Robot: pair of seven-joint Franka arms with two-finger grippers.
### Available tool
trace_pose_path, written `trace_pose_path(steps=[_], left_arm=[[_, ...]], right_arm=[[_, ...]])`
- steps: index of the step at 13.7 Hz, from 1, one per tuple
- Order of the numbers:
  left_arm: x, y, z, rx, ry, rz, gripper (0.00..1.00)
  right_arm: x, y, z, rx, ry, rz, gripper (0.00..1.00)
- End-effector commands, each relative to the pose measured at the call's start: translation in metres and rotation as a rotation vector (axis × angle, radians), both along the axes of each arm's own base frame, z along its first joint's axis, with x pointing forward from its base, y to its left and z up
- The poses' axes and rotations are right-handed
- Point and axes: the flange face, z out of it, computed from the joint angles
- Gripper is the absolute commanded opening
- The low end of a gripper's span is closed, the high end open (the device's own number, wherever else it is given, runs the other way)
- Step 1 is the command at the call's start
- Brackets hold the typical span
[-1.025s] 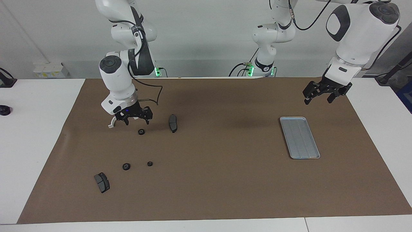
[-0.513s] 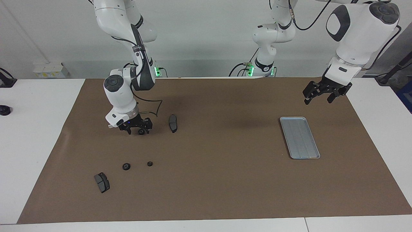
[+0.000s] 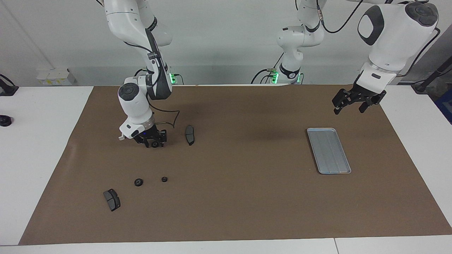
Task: Pick bearing gear from pile to tray
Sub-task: 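Lift the black bearing off the table with the right gripper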
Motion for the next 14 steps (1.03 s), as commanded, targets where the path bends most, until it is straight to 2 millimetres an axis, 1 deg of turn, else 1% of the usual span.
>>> trace_pose_path(steps=[1,3,4,5,7,9,10,11,12,13,14], left_arm=[[-0.008,0.004,0.002,0.001,-0.009,-0.001,1.0],[-0.008,0.004,0.001,0.001,-0.008,-0.001,1.0],[-0.008,0.004,0.003,0.001,-0.011,-0.001,1.0],[-0.008,0.004,0.002,0.001,-0.009,-0.001,1.0],[-0.008,0.003,0.003,0.001,-0.011,0.002,1.0],[-0.007,0.004,0.004,0.0,-0.023,0.001,1.0],[-0.007,0.004,0.005,0.0,-0.026,-0.004,1.0],[-0.006,0.007,0.005,0.0,-0.03,0.008,1.0],[-0.006,0.008,0.004,0.0,-0.029,0.012,1.0],[-0.006,0.008,0.004,0.0,-0.029,0.01,1.0],[-0.007,0.009,0.004,0.0,-0.021,0.01,1.0]], right_arm=[[-0.003,-0.001,0.006,0.007,-0.015,0.027,0.0],[0.002,0.011,0.02,0.01,-0.038,0.034,0.0],[0.004,0.012,0.028,0.012,-0.048,0.017,0.0],[0.012,0.014,0.039,0.016,-0.067,-0.007,0.0],[0.024,0.035,0.061,0.022,-0.055,-0.049,0.0],[0.027,0.068,0.07,0.041,-0.057,-0.121,0.0],[0.029,0.082,0.073,0.052,-0.061,-0.141,0.0],[0.033,0.102,0.076,0.063,-0.067,-0.163,0.0],[0.036,0.133,0.083,0.076,-0.073,-0.188,0.0],[0.039,0.164,0.085,0.086,-0.067,-0.209,0.0],[0.04,0.191,0.085,0.095,-0.067,-0.233,0.0]])
